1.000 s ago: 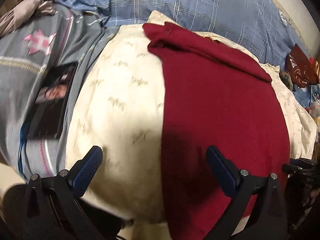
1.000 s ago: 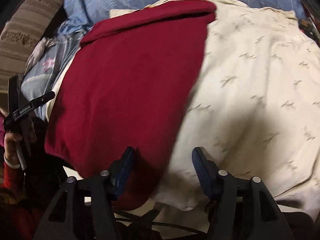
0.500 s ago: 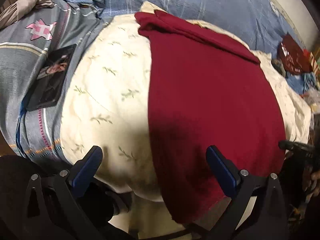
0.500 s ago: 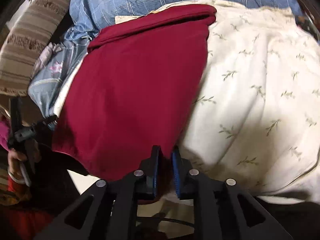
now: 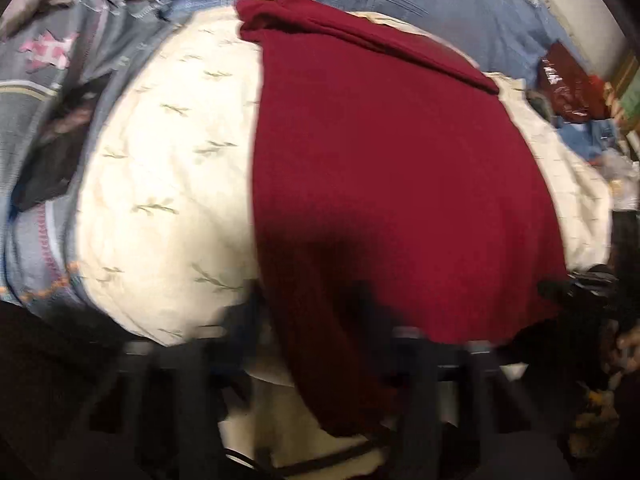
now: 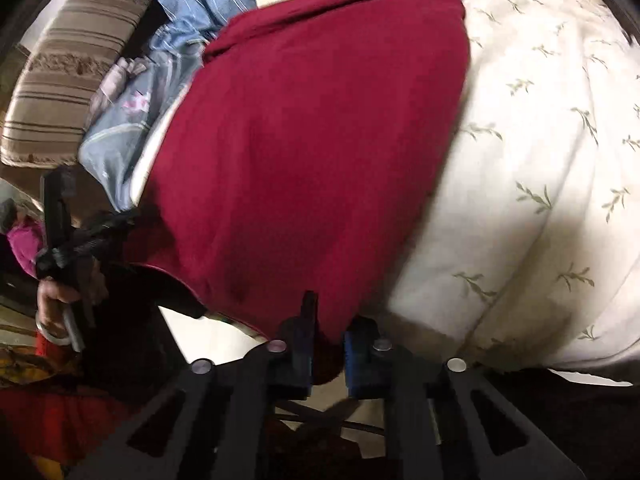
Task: Fold small clothes
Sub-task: 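Lift the hem with both tools and fold it toward the collar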
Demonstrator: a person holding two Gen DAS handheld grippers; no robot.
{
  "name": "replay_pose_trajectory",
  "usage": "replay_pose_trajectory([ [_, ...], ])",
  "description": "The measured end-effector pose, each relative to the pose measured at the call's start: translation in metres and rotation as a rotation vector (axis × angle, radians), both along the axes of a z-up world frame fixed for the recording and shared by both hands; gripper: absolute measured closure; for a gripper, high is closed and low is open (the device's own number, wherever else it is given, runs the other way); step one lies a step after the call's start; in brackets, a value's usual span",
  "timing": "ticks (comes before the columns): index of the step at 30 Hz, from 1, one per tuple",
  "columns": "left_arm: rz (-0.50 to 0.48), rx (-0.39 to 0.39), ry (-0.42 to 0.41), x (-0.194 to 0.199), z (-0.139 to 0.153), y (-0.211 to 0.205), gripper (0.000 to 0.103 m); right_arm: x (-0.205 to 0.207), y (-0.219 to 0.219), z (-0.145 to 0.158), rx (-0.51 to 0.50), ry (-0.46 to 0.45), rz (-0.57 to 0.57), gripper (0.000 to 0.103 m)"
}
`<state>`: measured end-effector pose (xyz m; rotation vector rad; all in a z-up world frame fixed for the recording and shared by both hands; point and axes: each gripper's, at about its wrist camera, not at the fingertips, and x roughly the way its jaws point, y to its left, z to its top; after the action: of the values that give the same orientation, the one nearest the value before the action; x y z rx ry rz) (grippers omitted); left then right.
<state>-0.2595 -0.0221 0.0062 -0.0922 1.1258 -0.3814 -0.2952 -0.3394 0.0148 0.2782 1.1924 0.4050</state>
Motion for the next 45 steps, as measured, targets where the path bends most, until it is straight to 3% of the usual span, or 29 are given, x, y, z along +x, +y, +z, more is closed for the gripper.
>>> replay_pose_trajectory([
  [1, -0.012, -0.026, 0.018, 0.001, 0.002, 0.001, 0.097, -0.001, -0.001, 0.009, 0.025, -0.023, 0.006, 0.094],
  [3, -0.029, -0.075, 0.027, 0.002, 0.012, 0.005, 0.097, 0.0, -0.005, 0.025, 0.073, -0.068, 0.006, 0.095],
  [9, -0.034, -0.192, -0.092, 0.026, 0.074, 0.018, 0.097, 0.022, -0.02, 0.077, 0.15, -0.234, -0.032, 0.095],
  [17, 0.059, -0.21, -0.24, 0.123, 0.11, 0.004, 0.097, 0.118, -0.043, 0.116, 0.129, -0.414, -0.191, 0.095],
  [23, 0.125, -0.224, -0.246, 0.206, 0.105, -0.014, 0.097, 0.209, -0.061, 0.101, 0.09, -0.384, -0.254, 0.095],
  [32, 0.209, -0.198, -0.194, 0.287, 0.065, -0.03, 0.096, 0.305, -0.088, 0.053, 0.085, -0.295, -0.334, 0.095],
  [35, 0.2, -0.199, -0.177, 0.299, 0.055, -0.029, 0.088, 0.32, -0.093, 0.043, 0.094, -0.242, -0.343, 0.092],
  [38, 0.183, -0.218, -0.17, 0.301, 0.056, -0.024, 0.077, 0.309, -0.101, 0.058, 0.142, -0.282, -0.335, 0.087],
  [39, 0.183, -0.225, -0.176, 0.301, 0.059, -0.024, 0.066, 0.305, -0.101, 0.064, 0.132, -0.301, -0.336, 0.081],
  [40, 0.188, -0.228, -0.187, 0.3, 0.062, -0.023, 0.058, 0.297, -0.102, 0.074, 0.088, -0.337, -0.353, 0.063],
  [41, 0.209, -0.223, -0.216, 0.298, 0.067, -0.02, 0.035, 0.29, -0.102, 0.081, 0.048, -0.374, -0.373, 0.05],
  [42, 0.24, -0.211, -0.25, 0.295, 0.071, -0.017, 0.021, 0.279, -0.104, 0.091, 0.016, -0.425, -0.395, 0.036],
  [43, 0.28, -0.202, -0.294, 0.291, 0.075, -0.012, 0.02, 0.274, -0.105, 0.097, 0.011, -0.442, -0.397, 0.036],
  [45, 0.301, -0.211, -0.3, 0.289, 0.077, -0.005, 0.02, 0.264, -0.101, 0.103, 0.029, -0.44, -0.362, 0.037],
])
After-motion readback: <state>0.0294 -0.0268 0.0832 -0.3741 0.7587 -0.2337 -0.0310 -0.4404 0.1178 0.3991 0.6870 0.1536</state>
